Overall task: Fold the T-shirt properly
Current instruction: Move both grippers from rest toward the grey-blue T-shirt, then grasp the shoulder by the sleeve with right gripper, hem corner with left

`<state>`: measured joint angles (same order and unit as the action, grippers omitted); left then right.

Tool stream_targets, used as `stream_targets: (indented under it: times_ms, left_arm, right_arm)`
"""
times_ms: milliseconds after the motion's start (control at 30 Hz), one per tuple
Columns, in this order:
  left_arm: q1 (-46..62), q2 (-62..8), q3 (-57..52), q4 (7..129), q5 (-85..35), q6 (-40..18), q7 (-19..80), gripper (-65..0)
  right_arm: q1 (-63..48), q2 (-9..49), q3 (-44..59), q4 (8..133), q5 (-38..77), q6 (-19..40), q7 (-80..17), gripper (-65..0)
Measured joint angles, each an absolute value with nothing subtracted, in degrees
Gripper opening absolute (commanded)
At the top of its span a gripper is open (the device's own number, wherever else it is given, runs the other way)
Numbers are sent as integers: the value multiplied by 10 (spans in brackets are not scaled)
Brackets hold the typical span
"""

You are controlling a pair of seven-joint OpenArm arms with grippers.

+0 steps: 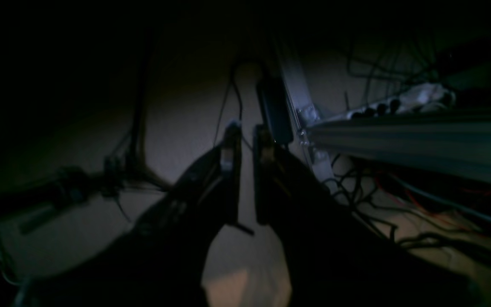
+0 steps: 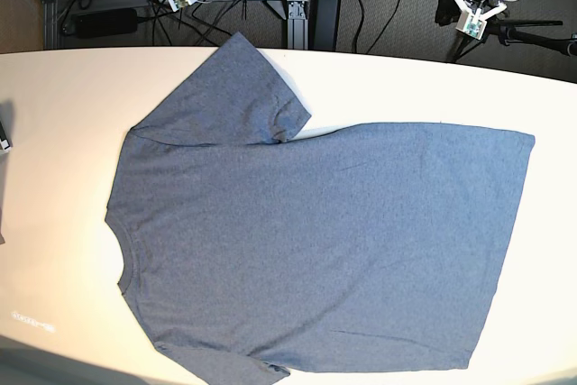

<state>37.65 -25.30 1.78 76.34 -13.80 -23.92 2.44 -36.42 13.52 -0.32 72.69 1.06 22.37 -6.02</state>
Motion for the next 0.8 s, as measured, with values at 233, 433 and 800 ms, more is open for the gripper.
stream_targets:
  times_ms: [233,433,800]
  left_arm:
    - [455,-281,2,917,-68,-239,30,-560]
    - [503,-297,3,1042,28,-164,47,-560]
    - [511,-397,3,1171,141,-109,66,-484]
  right_arm:
    - [-412,176,-3,858,9,225,-91,-476]
    - [-424,224,-13,978,8,227,-180,-476]
    - [-402,356,-109,1171,-142,232,-181,-322]
